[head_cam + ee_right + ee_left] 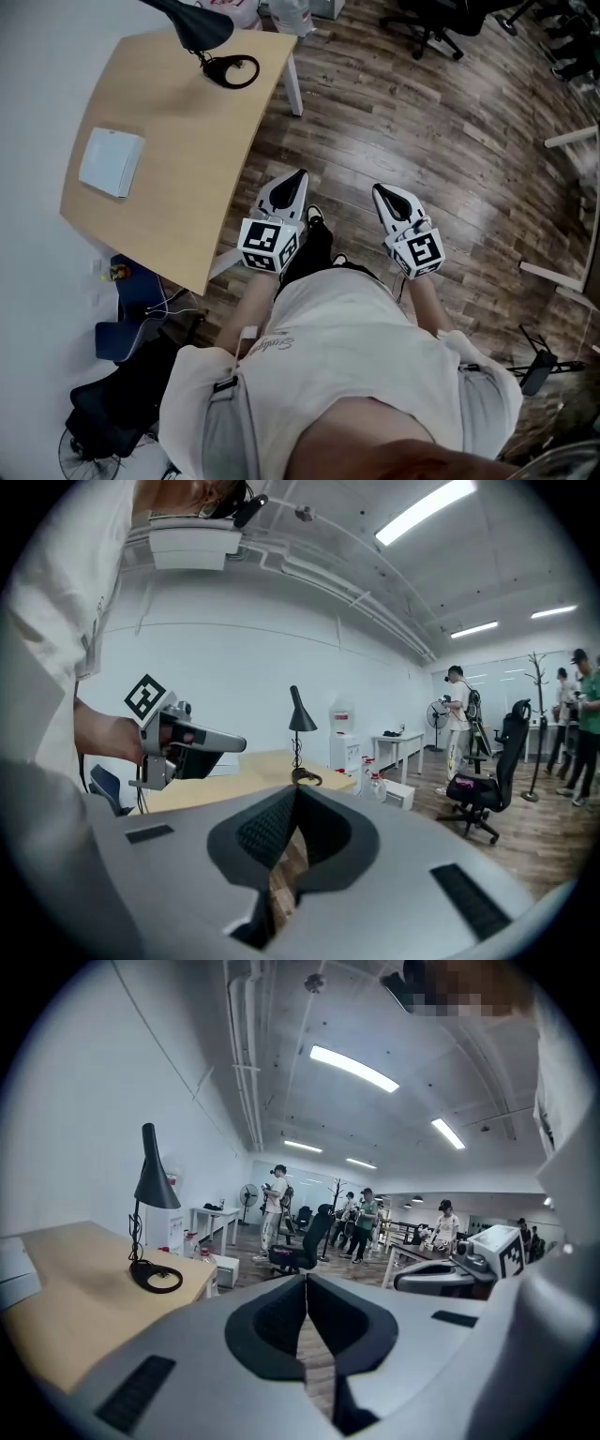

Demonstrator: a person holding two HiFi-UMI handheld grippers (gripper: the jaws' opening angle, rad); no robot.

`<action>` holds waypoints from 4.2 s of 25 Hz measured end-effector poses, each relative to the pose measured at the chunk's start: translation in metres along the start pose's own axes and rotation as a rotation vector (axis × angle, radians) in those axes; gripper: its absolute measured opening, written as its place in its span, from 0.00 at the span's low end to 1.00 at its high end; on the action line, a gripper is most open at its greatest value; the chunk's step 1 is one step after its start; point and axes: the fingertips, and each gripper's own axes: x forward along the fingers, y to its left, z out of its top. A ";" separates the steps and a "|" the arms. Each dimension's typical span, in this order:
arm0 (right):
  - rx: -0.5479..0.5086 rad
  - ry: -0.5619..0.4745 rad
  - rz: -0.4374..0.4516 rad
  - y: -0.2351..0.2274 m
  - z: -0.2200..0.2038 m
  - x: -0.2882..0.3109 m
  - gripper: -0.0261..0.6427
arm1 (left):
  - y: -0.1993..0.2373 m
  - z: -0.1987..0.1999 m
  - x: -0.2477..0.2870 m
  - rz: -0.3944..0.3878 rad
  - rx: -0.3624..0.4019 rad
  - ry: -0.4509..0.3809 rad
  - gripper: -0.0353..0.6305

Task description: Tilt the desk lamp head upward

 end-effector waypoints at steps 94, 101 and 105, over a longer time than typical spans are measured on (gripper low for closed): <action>-0.206 0.048 1.005 -0.164 0.111 0.569 0.03 | 0.363 0.075 0.241 0.885 -0.325 -0.016 0.08; -0.314 0.090 1.196 -0.151 0.089 0.576 0.03 | 0.359 0.090 0.226 1.059 -0.384 -0.045 0.08; -0.350 0.160 1.293 -0.146 0.061 0.575 0.03 | 0.356 0.089 0.223 1.141 -0.407 -0.054 0.08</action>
